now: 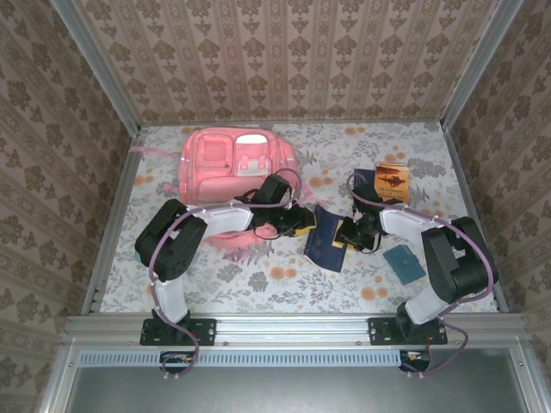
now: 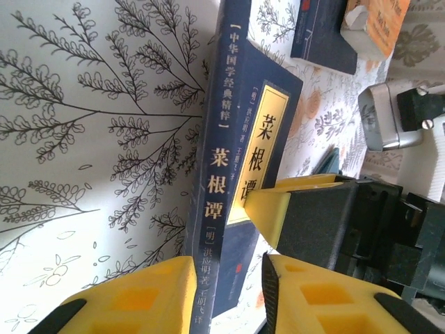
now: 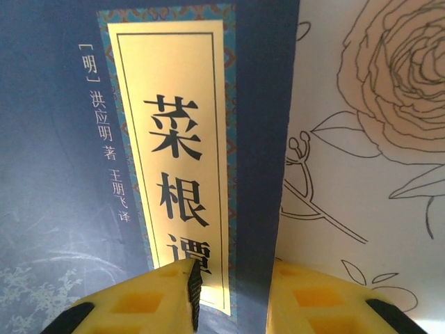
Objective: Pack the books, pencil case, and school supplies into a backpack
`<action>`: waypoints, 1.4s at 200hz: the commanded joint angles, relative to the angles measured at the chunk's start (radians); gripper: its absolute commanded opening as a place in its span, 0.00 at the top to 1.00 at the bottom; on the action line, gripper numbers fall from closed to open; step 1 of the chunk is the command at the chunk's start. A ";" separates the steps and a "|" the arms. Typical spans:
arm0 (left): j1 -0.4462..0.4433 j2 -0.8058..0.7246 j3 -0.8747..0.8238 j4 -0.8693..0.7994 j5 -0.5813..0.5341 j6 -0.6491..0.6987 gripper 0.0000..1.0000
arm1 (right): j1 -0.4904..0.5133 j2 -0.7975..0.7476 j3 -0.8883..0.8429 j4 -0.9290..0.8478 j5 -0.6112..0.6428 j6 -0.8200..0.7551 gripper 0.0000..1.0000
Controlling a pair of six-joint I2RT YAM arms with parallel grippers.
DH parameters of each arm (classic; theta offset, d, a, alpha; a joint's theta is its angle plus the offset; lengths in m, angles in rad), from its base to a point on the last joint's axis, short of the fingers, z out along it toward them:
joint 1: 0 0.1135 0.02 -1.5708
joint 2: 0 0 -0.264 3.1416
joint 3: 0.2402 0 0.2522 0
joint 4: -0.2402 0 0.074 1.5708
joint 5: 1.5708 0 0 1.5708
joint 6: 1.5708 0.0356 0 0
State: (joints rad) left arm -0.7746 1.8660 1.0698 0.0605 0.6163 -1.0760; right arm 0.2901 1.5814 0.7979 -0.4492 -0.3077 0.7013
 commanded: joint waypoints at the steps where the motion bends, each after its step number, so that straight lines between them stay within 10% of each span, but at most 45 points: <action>1: -0.024 0.015 -0.024 0.115 0.086 -0.069 0.68 | 0.031 0.063 0.036 0.231 -0.155 0.009 0.76; 110: 0.000 -0.066 0.037 -0.218 -0.059 0.131 0.75 | 0.031 0.069 0.074 0.166 -0.080 -0.023 0.74; 174: 0.066 -0.236 0.009 -0.210 -0.100 0.154 0.94 | 0.001 -0.182 0.011 0.190 -0.045 0.044 0.24; 280: 0.189 -0.387 0.005 0.129 -0.094 -0.184 0.93 | 0.058 -0.303 -0.090 0.922 -0.323 0.775 0.05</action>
State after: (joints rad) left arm -0.5873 1.4918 1.0710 0.0456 0.5194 -1.1492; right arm 0.3115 1.2495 0.7120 0.2092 -0.5808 1.2278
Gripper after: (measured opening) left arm 0.122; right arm 0.954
